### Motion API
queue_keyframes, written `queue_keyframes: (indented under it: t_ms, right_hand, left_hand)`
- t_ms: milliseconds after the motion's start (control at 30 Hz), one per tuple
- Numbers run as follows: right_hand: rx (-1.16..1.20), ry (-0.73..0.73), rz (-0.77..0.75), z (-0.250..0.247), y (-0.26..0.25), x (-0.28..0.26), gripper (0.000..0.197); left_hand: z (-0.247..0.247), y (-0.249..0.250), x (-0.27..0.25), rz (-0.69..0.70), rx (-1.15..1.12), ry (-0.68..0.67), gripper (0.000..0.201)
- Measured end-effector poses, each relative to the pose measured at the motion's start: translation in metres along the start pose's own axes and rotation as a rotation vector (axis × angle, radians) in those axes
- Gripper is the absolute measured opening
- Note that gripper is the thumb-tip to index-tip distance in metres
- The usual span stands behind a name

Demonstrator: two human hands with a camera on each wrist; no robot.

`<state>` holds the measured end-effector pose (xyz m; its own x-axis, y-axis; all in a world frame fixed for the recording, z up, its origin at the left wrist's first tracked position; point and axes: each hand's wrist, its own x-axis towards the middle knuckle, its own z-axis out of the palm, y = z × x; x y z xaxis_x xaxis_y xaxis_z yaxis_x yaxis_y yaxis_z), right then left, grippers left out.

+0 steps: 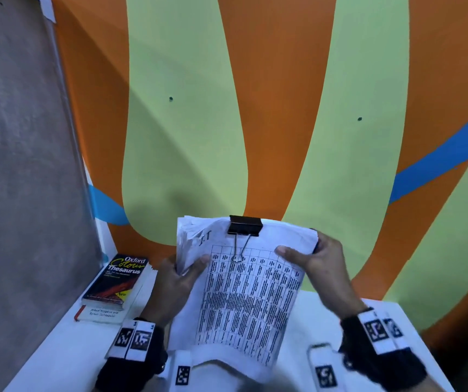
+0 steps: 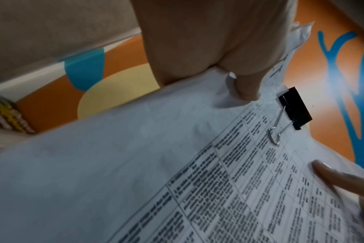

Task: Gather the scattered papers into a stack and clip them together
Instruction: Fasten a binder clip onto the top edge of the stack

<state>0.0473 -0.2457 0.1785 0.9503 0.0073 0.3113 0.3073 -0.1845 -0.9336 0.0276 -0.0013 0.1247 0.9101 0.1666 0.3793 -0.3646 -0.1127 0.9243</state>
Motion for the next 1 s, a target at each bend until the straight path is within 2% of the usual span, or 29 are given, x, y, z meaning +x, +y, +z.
queue_keyframes:
  t_ms: [33,133,200,333,400,433,500,567,667,767,900,1000]
  right_hand:
    - [0.072,0.041,0.004,0.008,0.01,-0.011,0.026]
    - [0.004,0.162,-0.098,0.027,0.019,-0.026,0.029]
    - [-0.015,0.224,-0.17,0.027,0.011,-0.026,0.03]
    - [-0.036,0.275,-0.285,0.018,0.001,-0.033,0.029]
    - [-0.078,0.31,-0.244,0.02,0.019,-0.042,0.027]
    - [-0.097,0.316,-0.187,0.024,0.035,-0.049,0.027]
    - [-0.121,0.291,-0.052,0.031,0.073,-0.066,0.032]
    - [-0.128,0.284,0.009,0.037,0.099,-0.078,0.038]
    - [-0.095,0.292,0.008,0.036,0.101,-0.08,0.043]
    - [-0.076,0.304,-0.006,0.033,0.102,-0.08,0.038]
    - [-0.141,0.324,0.073,0.045,0.124,-0.096,0.024]
    - [-0.147,0.323,0.091,0.048,0.131,-0.102,0.017]
  left_hand:
    - [0.007,0.0,-0.001,-0.012,-0.008,0.0,0.046]
    - [0.017,0.0,-0.004,-0.023,-0.021,0.009,0.062]
    - [0.017,-0.008,-0.001,-0.039,-0.035,0.008,0.065]
    - [0.016,-0.019,0.003,-0.06,-0.046,-0.026,0.057]
    - [0.022,-0.025,-0.007,-0.109,-0.059,-0.063,0.039]
    - [0.025,-0.032,-0.016,-0.177,-0.069,-0.079,0.036]
    - [0.031,-0.054,-0.033,-0.327,-0.061,-0.06,0.047]
    - [0.033,-0.066,-0.044,-0.378,-0.046,-0.027,0.033]
    - [0.032,-0.066,-0.045,-0.351,-0.019,-0.023,0.015]
    - [0.032,-0.065,-0.048,-0.336,-0.029,-0.017,0.013]
    - [0.039,-0.084,-0.061,-0.405,-0.002,-0.003,0.014]
    - [0.042,-0.087,-0.063,-0.394,0.001,0.003,0.012]
